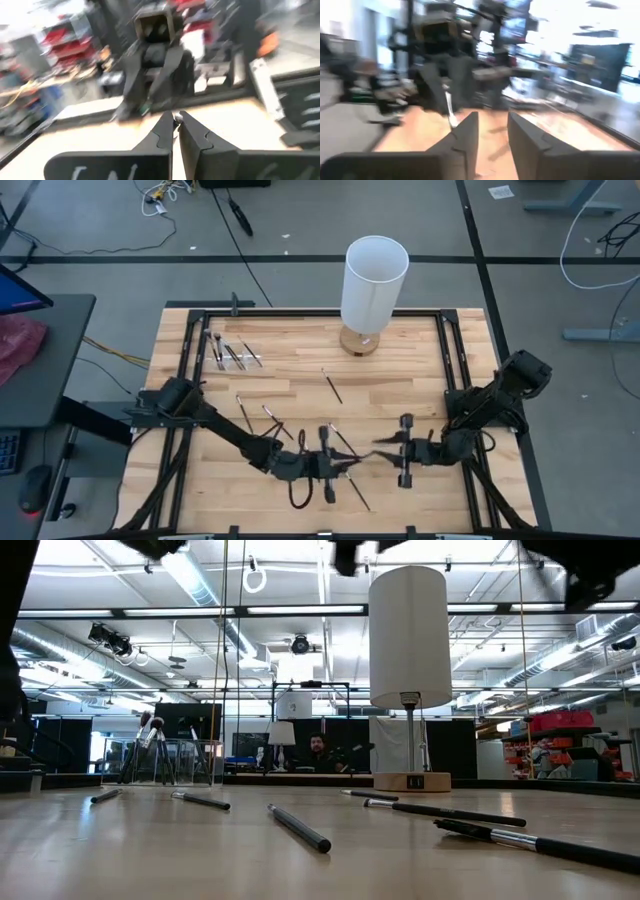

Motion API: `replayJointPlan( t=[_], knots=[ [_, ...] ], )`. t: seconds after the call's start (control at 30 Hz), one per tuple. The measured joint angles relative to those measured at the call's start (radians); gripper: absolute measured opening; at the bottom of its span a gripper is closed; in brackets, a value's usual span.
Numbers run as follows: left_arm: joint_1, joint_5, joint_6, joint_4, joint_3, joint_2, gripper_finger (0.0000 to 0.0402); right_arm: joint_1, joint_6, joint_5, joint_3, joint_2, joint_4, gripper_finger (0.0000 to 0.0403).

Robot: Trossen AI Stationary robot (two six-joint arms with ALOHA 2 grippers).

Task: Put items in baskets/containers
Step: Put the black eyeshadow brush into the transparent organizer

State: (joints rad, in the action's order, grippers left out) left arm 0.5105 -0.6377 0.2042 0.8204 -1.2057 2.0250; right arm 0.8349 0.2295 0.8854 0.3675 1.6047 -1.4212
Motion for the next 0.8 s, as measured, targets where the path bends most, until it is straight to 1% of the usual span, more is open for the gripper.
replayJointPlan(
  t=[0.1,0.17,0.27,0.37,0.43,0.6,0.7,0.73,0.8],
  knots=[
    [0.012,-0.125,-0.099,-0.186,0.0,-0.068,0.0014,0.044,0.0,0.154,-0.024,-0.051,0.043,0.0128],
    [0.009,-0.183,-0.189,-0.323,-0.001,-0.116,0.0014,0.064,-0.002,0.211,-0.042,-0.076,0.062,0.014],
    [0.0,-0.292,-0.351,-0.576,-0.001,-0.199,0.0012,0.077,-0.026,0.215,-0.057,-0.088,0.071,0.015],
    [-0.02,-0.378,-0.557,-0.898,-0.001,-0.287,0.0013,0.079,-0.058,0.21,-0.058,-0.088,0.102,0.0154],
    [-0.041,-0.394,-0.705,-1.13,-0.001,-0.345,0.0015,0.079,-0.092,0.196,-0.058,-0.088,0.141,0.0154],
    [-0.109,-0.443,-1.024,-1.619,0.012,-0.459,0.001,0.076,-0.183,0.195,-0.059,-0.088,0.221,0.0149],
    [-0.155,-0.446,-1.206,-1.823,0.04,-0.533,0.0011,0.072,-0.226,0.195,-0.059,-0.088,0.258,0.0145],
    [-0.173,-0.446,-1.244,-1.866,0.054,-0.559,0.0012,0.069,-0.238,0.195,-0.059,-0.088,0.266,0.0143],
    [-0.205,-0.445,-1.29,-1.898,0.096,-0.62,0.0012,0.061,-0.256,0.195,-0.059,-0.088,0.279,0.0141]
  ],
)
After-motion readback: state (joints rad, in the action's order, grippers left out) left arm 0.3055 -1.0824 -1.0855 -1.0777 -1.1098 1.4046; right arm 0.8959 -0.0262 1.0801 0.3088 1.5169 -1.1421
